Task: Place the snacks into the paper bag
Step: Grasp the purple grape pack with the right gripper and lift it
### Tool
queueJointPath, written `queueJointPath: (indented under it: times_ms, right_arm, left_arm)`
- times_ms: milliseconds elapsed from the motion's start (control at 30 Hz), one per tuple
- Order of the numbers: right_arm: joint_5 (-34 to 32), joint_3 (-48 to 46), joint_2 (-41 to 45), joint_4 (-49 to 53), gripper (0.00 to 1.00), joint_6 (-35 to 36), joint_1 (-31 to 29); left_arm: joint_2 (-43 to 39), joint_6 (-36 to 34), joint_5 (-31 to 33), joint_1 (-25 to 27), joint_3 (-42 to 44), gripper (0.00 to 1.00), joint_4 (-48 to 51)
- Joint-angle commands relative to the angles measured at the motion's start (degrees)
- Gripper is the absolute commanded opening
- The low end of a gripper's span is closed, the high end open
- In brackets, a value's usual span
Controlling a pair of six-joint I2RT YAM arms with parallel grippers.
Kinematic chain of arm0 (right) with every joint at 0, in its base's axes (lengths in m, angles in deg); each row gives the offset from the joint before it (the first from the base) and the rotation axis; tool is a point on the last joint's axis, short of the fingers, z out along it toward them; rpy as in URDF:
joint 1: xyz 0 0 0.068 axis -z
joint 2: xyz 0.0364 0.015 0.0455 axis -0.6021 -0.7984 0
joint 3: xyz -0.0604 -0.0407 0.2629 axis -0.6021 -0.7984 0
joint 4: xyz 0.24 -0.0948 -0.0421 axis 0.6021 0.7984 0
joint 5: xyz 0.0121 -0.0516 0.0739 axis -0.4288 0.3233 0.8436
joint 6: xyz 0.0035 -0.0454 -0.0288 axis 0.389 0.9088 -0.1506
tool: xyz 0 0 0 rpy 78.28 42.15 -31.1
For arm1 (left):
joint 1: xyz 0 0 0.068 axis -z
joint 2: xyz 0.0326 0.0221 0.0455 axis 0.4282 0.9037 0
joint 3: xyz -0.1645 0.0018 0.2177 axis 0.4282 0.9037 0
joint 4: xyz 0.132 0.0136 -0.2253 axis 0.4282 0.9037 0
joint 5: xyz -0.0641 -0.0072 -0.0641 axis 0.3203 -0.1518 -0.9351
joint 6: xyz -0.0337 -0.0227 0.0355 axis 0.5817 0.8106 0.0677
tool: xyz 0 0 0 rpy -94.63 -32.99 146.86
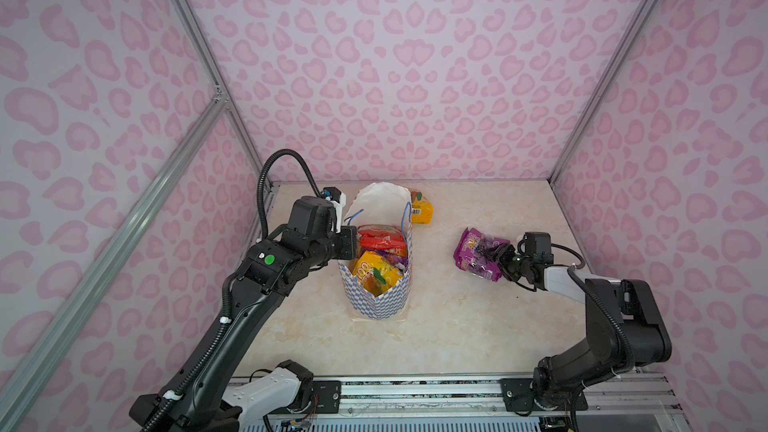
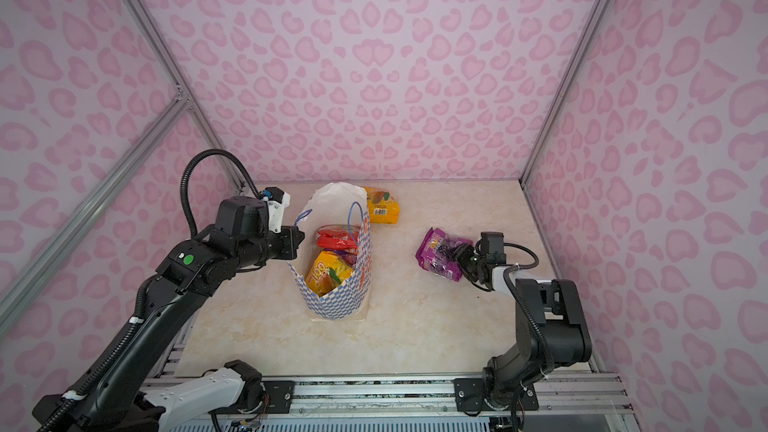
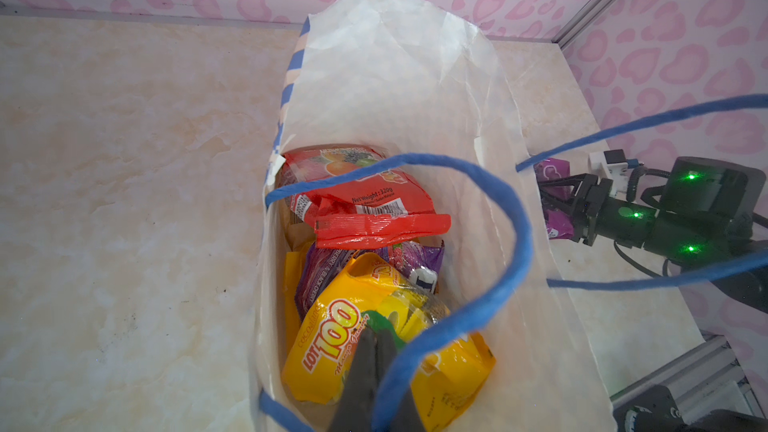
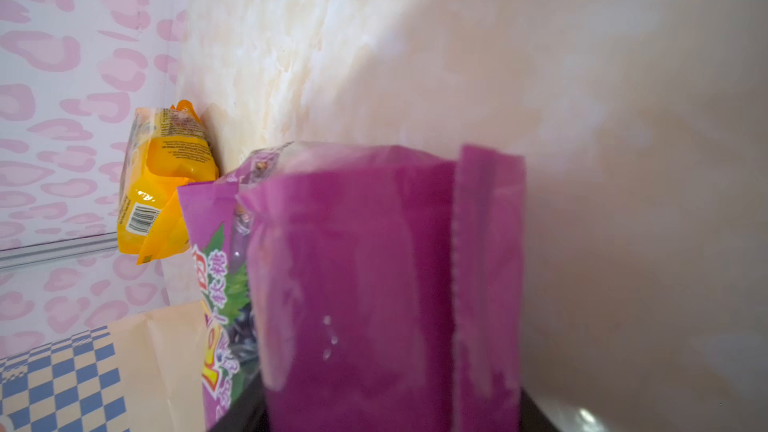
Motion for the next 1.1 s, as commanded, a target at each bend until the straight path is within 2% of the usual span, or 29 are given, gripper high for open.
queueJointPath:
  times_ms: [0, 100, 300, 567, 667, 933, 1067]
  right_arm:
    - [-1.18, -0.47, 1.25, 4.84, 0.46, 0.97, -0.34]
    - [-1.74, 0.22, 4.41, 6.84, 0.4, 2.4, -0.62]
    - [-2.6, 2.66, 10.33, 12.56, 0.15, 4.3, -1.01]
    - [-1.53, 5.52, 16.51, 17.8, 0.03, 6.68, -1.17]
    - [-1.45, 7.09, 18.37, 20.33, 0.0, 7.68, -1.44]
    - [-2.28, 10.81, 23.22, 25.2, 0.0, 9.15, -2.33]
    - [-3.5, 14.7, 25.66, 28.42, 0.0, 10.44, -4.89]
  left_arm:
    - [-0.11, -0.45, 0.01, -0.02, -0.19, 0.03, -0.76]
    - [-0.1, -0.53, 0.07, -0.02, -0.17, 0.03, -0.76]
    - [-0.59, -0.65, -0.06, -0.02, -1.01, 0.03, -0.35]
    - [-1.67, -1.06, 1.19, -0.02, -1.16, 0.03, 0.65]
    - [-1.69, -1.07, 1.02, -0.02, -1.02, 0.03, 0.47]
    - [-1.43, -1.17, 0.6, 0.0, -1.54, 0.03, 0.32]
    - [-1.3, -1.39, 0.36, -0.02, -1.46, 0.03, 0.41]
